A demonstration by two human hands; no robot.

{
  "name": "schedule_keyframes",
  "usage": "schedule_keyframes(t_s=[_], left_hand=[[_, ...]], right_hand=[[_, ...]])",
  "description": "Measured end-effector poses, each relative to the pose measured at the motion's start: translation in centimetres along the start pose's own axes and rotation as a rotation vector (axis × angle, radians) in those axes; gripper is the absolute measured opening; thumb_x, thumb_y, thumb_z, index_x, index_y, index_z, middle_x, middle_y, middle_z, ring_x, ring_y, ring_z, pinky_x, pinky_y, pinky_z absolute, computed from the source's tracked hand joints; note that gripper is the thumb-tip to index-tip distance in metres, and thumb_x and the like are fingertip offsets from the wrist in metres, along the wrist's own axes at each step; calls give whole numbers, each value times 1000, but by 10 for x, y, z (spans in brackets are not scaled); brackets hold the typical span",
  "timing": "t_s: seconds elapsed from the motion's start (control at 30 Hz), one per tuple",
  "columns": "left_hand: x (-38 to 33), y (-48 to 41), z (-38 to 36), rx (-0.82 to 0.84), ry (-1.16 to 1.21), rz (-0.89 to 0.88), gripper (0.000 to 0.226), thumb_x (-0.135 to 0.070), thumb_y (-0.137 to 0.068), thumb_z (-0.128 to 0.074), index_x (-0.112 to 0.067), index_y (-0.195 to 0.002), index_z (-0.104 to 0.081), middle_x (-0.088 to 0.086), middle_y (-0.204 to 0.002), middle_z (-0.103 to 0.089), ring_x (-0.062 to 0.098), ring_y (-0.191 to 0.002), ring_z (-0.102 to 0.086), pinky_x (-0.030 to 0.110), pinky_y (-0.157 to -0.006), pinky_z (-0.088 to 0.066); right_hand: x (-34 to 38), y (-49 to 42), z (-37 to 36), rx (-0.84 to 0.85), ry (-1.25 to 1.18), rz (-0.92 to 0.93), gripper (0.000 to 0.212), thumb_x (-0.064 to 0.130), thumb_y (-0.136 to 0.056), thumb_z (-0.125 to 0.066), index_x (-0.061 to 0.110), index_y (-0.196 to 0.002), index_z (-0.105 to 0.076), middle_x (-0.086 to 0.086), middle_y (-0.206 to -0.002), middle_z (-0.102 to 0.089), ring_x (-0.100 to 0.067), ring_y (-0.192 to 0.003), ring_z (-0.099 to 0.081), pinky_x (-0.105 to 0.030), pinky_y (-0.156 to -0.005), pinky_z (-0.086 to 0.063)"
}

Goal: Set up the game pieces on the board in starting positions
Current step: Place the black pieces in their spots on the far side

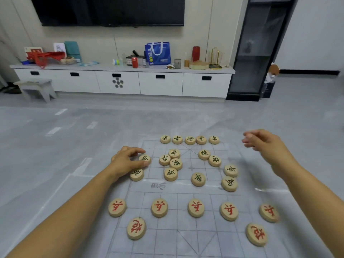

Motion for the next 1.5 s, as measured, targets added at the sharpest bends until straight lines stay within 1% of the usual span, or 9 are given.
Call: schedule_keyframes(t_s=[0.1,0.3,0.47,0.67,0.8,0.9,1.17,1.37,1.5], left_hand=[[1,-1,0,-5,-19,-1,27,-38,-70,-77,-42,-90,-60,-8,-104,-46,13,-107,-47,36,-104,-36],[0,-1,1,17,-12,14,26,-34,-70,-78,-42,-86,-60,-5,-107,-46,16,-109,-47,38,-104,-37],[1,-2,0,14,6,38,24,-32,-69,-79,-38,-85,-62,-6,-106,-46,16,-110,-47,38,-103,-38],[-2,-13,0,-170,-107,-10,24,-36,-69,-78,-34,-81,-57,-9,-82,-51,13,-82,-52,37,-90,-39],[-6,-36,5,-139,-67,-6,25,-32,-69,-79,-31,-78,-55,-8,-64,-51,13,-65,-48,35,-76,-37],[-13,-53,1,-139,-102,-10,26,-34,-70,-77,-26,-86,-57,-8,-67,-52,15,-71,-50,38,-82,-39],[-18,-72,-3,-226,-124,41,31,-46,-71,-73,-30,-94,-61,-6,-83,-55,22,-98,-55,38,-94,-37],[-22,-80,-9,-226,-136,42,38,-49,-72,-71,-30,-104,-62,-4,-91,-56,22,-104,-53,37,-95,-33],[-16,-83,-9,-195,-55,7,40,-46,-67,-76,-38,-102,-57,-8,-78,-53,17,-90,-54,43,-99,-38]], right_hand=[[-25,-5,36,-14,-7,-118,12,12,-94,-49,10,-100,-58,-16,-100,-62,-13,-72,-57,-22,-66,-40],[-42,27,10,267,266,-176,7,20,-86,-62,13,-88,-62,-12,-87,-67,-19,-70,-59,-27,-64,-46],[-19,54,-49,367,905,95,33,54,-78,-58,26,-93,-47,11,-86,-56,-10,-77,-54,-25,-62,-41],[-11,60,-58,468,1058,215,32,56,-79,-55,31,-95,-43,12,-94,-48,-12,-85,-52,-22,-64,-37],[-7,22,-35,287,810,242,13,41,-81,-59,32,-89,-54,9,-91,-52,-10,-77,-59,-26,-72,-47],[-19,-39,-12,153,623,161,15,30,-82,-64,33,-95,-57,2,-96,-52,-9,-73,-58,-26,-73,-41],[-70,-88,-38,193,475,15,39,16,-79,-71,6,-115,-57,-3,-98,-55,-16,-83,-50,-23,-66,-36],[-82,-103,-42,232,505,-4,45,23,-80,-69,14,-122,-57,-11,-117,-56,-20,-97,-56,-28,-85,-42],[-84,-97,-42,143,502,15,49,27,-81,-68,20,-127,-53,-2,-110,-48,-15,-96,-49,-32,-89,-40]])
Point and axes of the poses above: each hand's wrist, its own y-axis away from the middle knuckle, its own z-axis out of the back of the hand, x = y × z, the point moved 5 cm from there along -y, towards the middle knuckle
